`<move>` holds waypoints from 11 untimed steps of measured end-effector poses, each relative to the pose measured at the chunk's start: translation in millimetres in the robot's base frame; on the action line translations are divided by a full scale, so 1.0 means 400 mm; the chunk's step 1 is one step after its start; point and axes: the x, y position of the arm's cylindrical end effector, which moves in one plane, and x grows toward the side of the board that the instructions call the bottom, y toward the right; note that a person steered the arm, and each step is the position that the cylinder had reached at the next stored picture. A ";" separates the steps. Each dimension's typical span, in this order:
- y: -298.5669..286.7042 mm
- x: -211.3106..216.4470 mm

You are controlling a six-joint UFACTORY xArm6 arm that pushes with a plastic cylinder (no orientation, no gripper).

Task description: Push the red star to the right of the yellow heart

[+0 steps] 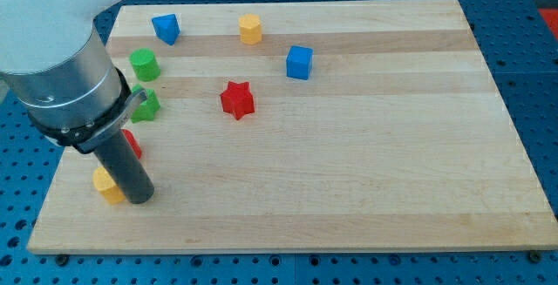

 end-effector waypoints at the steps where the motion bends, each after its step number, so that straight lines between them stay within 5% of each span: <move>1: 0.232 -0.069; 2: 0.528 -0.202; 4: 0.434 -0.442; 6: 0.276 -0.402; 9: 0.238 -0.158; 11: 0.126 -0.185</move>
